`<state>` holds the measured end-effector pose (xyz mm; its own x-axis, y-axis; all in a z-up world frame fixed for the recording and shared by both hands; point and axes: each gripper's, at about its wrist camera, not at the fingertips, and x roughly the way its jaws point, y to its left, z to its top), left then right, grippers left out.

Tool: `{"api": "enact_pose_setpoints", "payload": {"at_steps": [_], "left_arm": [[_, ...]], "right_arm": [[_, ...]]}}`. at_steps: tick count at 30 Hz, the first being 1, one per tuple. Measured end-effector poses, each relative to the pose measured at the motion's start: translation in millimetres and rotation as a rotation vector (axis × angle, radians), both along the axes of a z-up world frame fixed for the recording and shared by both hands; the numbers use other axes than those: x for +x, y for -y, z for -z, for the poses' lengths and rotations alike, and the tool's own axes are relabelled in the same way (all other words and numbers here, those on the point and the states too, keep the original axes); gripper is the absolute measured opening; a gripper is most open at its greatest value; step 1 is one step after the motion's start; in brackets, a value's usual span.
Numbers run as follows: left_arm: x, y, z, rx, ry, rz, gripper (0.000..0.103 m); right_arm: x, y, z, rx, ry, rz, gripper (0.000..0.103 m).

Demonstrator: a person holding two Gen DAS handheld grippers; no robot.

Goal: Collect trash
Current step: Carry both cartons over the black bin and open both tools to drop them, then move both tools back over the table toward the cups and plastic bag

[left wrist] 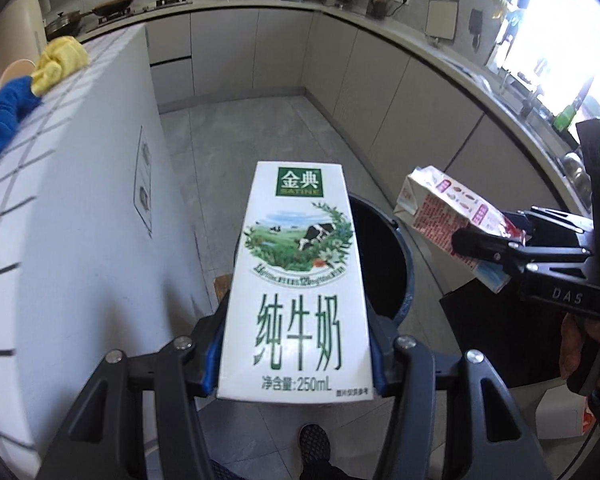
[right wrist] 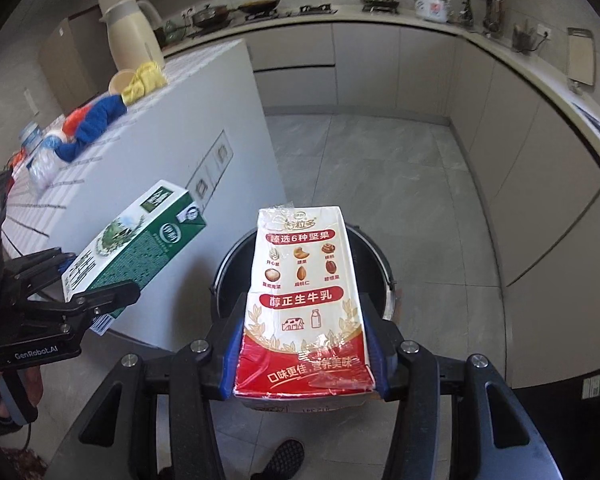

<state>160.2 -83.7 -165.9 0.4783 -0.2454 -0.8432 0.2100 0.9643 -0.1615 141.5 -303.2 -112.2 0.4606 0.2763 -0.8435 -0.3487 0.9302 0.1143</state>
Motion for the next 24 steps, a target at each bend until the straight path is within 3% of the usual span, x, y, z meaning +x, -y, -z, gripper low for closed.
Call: {"api": "enact_pose_setpoints", "payload": {"at_steps": [7,8,9,10,11,12,13,15,17,24], "left_arm": [[22,4,36,-0.038,-0.112,0.021,0.058],[26,12,42,-0.022,-0.127,0.036,0.060],[28,14,45,0.021,-0.118,0.026,0.069],[28,12,45,0.049,-0.110,0.003,0.077],[28,9,44,0.058,-0.111,-0.022,0.078],[27,4,42,0.054,-0.110,-0.047,0.081],[24,-1,37,0.055,-0.099,-0.067,0.089],[16,-4,26,0.104,-0.060,-0.110,0.099],[7,-8,14,0.121,-0.030,-0.143,0.100],[-10,-8,-31,0.127,0.025,-0.204,0.103]], "right_arm": [[36,4,54,-0.004,-0.097,-0.089,0.053],[43,4,62,0.003,-0.116,-0.106,0.053],[49,3,72,0.002,-0.141,-0.129,0.053],[54,3,82,-0.012,-0.148,-0.144,0.057],[59,3,90,-0.050,-0.149,-0.136,0.067],[62,4,95,-0.080,-0.147,-0.124,0.089],[65,10,98,-0.108,-0.136,-0.110,0.094],[69,19,96,-0.117,-0.132,-0.064,0.095],[73,32,89,-0.120,-0.129,0.008,0.102],[76,49,40,-0.032,-0.059,0.142,0.103]]}}
